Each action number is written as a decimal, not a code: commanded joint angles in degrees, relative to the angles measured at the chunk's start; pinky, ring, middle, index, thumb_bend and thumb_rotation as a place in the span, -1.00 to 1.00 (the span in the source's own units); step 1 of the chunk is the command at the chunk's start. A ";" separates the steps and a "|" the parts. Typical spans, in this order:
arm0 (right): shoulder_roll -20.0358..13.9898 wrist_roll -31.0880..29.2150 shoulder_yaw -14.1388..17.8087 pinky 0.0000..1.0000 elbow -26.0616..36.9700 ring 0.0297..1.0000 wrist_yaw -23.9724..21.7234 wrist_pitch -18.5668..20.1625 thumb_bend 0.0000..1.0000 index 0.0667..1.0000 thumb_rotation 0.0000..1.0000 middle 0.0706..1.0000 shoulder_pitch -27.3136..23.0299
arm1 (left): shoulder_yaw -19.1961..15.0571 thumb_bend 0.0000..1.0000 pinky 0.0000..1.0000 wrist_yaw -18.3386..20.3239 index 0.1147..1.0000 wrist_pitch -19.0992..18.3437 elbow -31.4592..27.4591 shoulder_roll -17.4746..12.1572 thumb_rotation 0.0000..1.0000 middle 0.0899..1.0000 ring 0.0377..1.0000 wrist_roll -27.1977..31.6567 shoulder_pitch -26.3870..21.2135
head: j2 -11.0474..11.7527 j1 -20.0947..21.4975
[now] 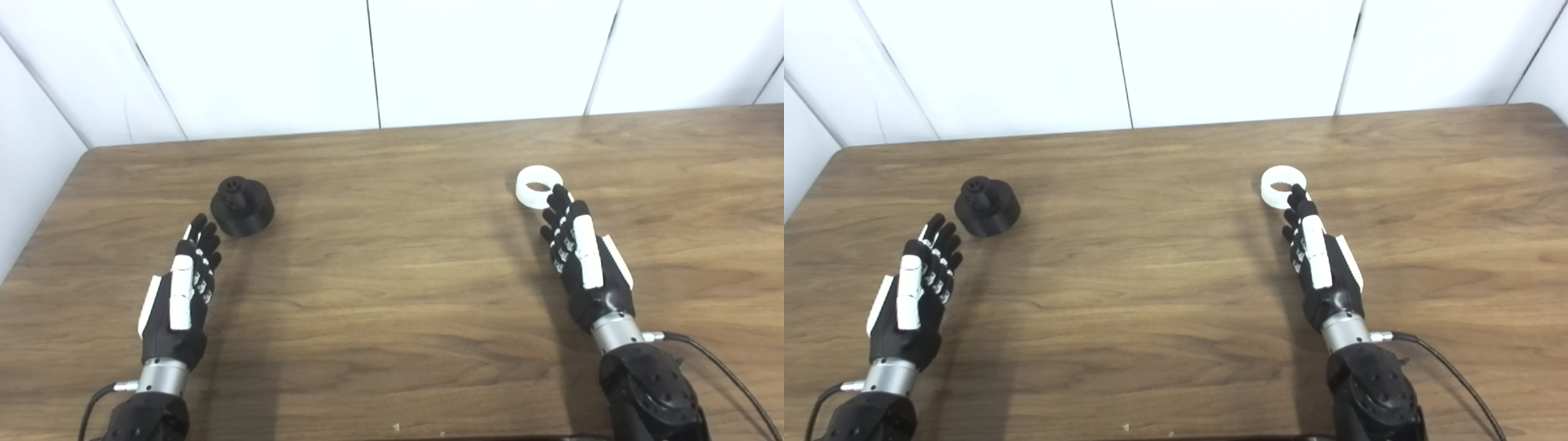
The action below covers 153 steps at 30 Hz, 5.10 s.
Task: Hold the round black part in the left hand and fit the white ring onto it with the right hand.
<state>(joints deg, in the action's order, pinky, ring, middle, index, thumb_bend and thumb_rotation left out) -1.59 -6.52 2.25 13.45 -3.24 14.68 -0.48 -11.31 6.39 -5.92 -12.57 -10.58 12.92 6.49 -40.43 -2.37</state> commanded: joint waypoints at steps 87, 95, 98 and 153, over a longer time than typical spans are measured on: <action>-2.21 1.18 -0.04 1.00 2.52 1.00 -0.60 -2.12 0.20 0.83 1.00 1.00 1.00 | 22.22 1.00 0.97 8.10 0.77 -0.81 36.87 -25.67 -0.15 0.92 1.00 -43.81 -37.61 | 1.74 -1.63; -1.89 1.21 -0.05 1.00 2.92 1.00 -0.34 -2.09 0.21 0.83 1.00 1.00 1.51 | 23.17 1.00 0.92 7.60 0.77 1.22 39.99 -25.04 -0.11 0.91 1.00 -44.12 -39.86 | 1.89 -1.16; -1.80 0.98 0.06 1.00 3.02 1.00 -0.30 -2.16 0.22 0.82 1.00 1.00 1.72 | 23.19 1.00 0.91 7.13 0.76 2.05 40.92 -24.73 -0.11 0.90 1.00 -44.00 -40.32 | 1.84 -1.08; -2.07 1.49 0.12 1.00 3.86 1.00 -0.09 -1.95 0.18 0.86 1.00 0.98 2.50 | 22.96 0.63 0.72 1.47 0.12 6.85 37.44 -22.11 -0.55 0.77 0.91 -44.22 -37.27 | 0.97 -0.72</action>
<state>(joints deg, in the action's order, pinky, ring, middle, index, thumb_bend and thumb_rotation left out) -3.84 -5.13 2.56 15.22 -3.48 14.25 2.06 12.28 9.25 0.19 26.87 -31.45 -31.24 -29.17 -39.37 -3.08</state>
